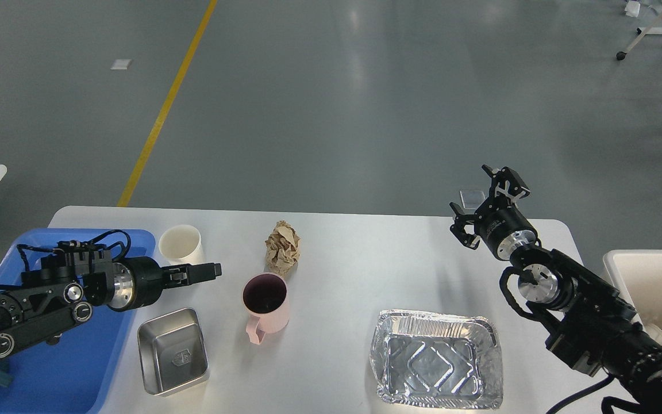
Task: Tidy desktop
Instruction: 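Reach the left gripper across the bin toward the pink mug, then grasp the pink mug by its rim with the left gripper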
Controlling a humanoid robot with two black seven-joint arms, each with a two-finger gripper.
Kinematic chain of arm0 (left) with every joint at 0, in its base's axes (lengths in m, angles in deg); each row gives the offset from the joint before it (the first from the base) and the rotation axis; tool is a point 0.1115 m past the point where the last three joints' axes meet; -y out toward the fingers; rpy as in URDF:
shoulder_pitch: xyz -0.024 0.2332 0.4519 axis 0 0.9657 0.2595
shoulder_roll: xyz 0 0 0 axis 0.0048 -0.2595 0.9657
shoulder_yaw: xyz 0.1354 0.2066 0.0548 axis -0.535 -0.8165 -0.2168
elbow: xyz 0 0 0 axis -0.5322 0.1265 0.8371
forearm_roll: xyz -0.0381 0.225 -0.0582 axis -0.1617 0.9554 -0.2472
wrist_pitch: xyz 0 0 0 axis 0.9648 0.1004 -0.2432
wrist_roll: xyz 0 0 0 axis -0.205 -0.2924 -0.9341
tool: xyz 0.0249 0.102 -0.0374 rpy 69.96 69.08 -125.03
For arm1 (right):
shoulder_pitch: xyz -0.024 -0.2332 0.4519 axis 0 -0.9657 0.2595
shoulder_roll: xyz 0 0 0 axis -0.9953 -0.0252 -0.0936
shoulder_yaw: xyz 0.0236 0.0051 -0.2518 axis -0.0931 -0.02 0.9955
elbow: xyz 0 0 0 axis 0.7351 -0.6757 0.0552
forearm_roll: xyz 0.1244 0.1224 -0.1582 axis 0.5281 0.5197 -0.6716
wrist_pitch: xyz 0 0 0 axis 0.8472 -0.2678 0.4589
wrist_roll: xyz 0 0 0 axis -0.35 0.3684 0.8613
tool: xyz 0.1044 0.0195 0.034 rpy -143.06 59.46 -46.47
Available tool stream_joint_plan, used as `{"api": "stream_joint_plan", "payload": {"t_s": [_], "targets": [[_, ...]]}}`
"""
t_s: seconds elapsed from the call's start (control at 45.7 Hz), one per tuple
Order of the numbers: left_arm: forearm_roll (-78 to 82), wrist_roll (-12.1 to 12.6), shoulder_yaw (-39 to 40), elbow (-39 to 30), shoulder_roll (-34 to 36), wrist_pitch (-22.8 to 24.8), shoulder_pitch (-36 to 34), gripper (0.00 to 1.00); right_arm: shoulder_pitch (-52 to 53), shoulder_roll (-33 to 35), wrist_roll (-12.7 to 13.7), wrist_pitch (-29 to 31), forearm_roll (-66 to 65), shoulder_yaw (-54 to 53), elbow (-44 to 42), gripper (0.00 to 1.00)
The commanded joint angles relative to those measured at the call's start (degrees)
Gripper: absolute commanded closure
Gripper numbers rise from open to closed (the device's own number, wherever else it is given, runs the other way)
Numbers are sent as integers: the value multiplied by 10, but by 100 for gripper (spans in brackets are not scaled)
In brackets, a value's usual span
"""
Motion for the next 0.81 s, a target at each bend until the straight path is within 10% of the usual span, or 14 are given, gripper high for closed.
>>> {"api": "stream_joint_plan", "payload": {"t_s": [0.0,0.481,0.787], "targets": [[2,1,-47,16,-31,-2,-35,5,0,0,0,0,0,0,-2,0],[1,-1,-141,60,-132,-2,-74,14,-1,2,0,0,0,0,-4,0],[1,-4,-146,75,-143,5,-76,44,-2,3,0,0,0,0,-11,0]]}}
